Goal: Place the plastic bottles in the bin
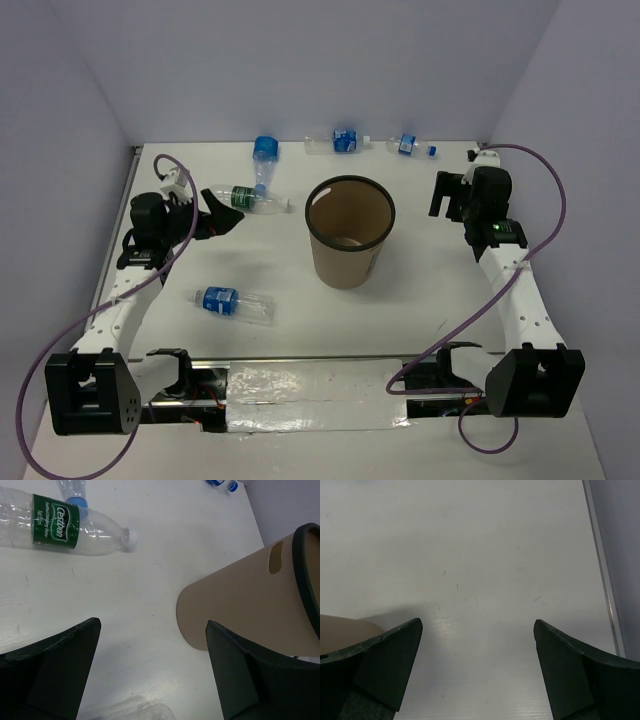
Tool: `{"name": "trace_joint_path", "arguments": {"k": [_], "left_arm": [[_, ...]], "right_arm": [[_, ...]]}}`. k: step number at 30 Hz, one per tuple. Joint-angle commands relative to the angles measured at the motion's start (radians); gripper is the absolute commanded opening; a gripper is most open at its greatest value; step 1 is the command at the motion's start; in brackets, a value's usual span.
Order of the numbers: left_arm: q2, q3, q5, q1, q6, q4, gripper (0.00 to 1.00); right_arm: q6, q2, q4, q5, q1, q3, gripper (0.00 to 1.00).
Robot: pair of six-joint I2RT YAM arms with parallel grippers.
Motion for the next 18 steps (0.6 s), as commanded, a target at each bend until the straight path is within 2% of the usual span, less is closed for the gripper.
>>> {"name": "trace_joint_path", "arguments": {"k": [1,5,6,10,12,18], "left_arm": [[-0.029,0.037,-0.006,0.003,-0.021,0.016,0.99],[-0.034,0.034,-0.024,0.003,-0.034,0.003,0.99],[-0.032,0.035,-0.032,0.003,-0.037,-0.005,0.99],[-0.015,0.049,-0.094,0.003,-0.071,-0.047,0.99],[0.002,0.055,-0.144,0.005,-0.123,-0.086,0.99],[0.074,0.085,-0.305,0.025,-0.35,-0.188,0.99]], "right_arm": [[0.005,0.001,0.023,-0.009,-0.002,0.047,1.0],[-0.02,0.008,0.021,-0.033,-0.003,0.05,1.0],[-0.073,0.006,0.017,-0.048,-0.003,0.053,1.0],[-0.213,0.005,-0.043,-0.205,-0.003,0.082,1.0],[-0.297,0.005,-0.095,-0.269,0.003,0.102,1.0],[-0.387,0.031,-0.186,-0.351,0.009,0.178,1.0]]}}
